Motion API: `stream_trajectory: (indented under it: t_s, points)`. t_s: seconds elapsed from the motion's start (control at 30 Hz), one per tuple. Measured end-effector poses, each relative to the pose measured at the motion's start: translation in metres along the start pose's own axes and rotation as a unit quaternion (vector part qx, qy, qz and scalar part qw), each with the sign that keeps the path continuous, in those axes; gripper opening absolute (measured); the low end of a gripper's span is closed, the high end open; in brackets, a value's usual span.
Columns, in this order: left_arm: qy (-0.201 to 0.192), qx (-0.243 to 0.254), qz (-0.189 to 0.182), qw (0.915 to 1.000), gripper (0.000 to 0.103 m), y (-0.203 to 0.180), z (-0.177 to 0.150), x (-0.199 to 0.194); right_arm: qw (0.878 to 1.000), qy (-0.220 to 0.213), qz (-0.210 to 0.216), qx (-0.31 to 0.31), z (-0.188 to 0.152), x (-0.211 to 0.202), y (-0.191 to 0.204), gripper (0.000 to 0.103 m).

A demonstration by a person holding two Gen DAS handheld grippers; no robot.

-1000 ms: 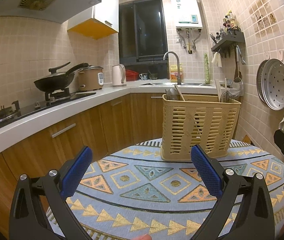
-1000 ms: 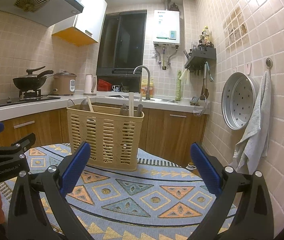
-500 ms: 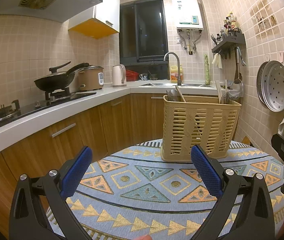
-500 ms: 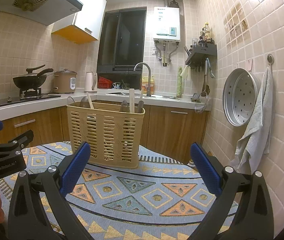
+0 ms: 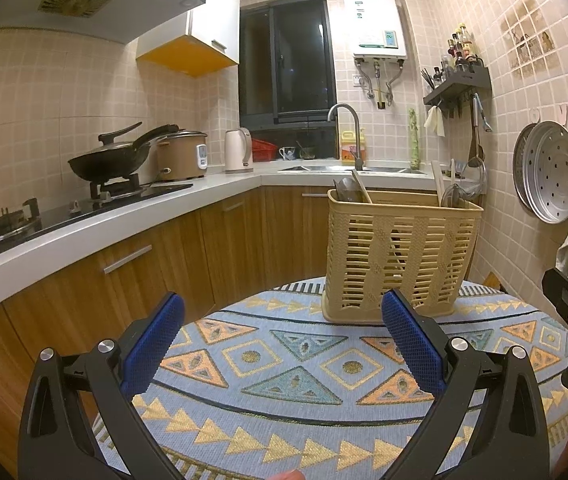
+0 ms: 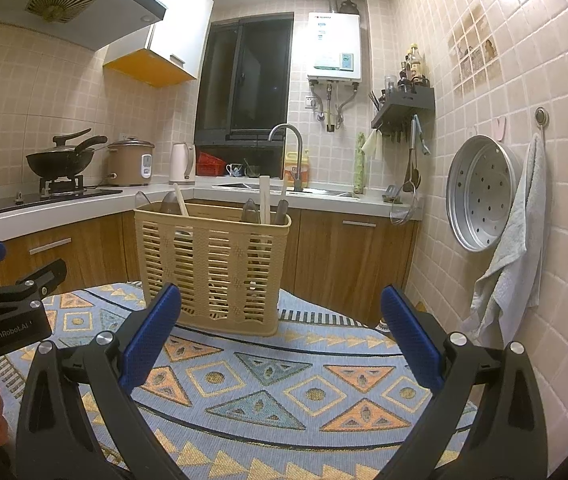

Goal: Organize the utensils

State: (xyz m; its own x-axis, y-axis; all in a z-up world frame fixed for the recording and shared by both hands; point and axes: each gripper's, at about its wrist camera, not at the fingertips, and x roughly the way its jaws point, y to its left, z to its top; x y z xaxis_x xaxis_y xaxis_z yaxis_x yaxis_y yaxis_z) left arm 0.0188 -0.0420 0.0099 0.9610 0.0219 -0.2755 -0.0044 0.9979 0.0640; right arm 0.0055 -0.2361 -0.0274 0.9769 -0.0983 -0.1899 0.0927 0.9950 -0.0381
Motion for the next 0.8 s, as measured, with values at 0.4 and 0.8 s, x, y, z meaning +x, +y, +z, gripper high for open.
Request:
stream_trajectory:
  t_s: [0.4, 0.8]
  points:
    - [0.003, 0.003, -0.003, 1.0, 0.095, -0.0018, -0.0001, -0.0003, 1.0, 0.001, 0.0, 0.002, -0.0008, -0.0008, 0.0003, 0.095]
    - [0.0, 0.011, 0.003, 0.9999, 0.095, -0.0027, 0.0002, 0.0001, 1.0, 0.004, 0.0, 0.002, -0.0004, -0.0001, 0.0009, 0.095]
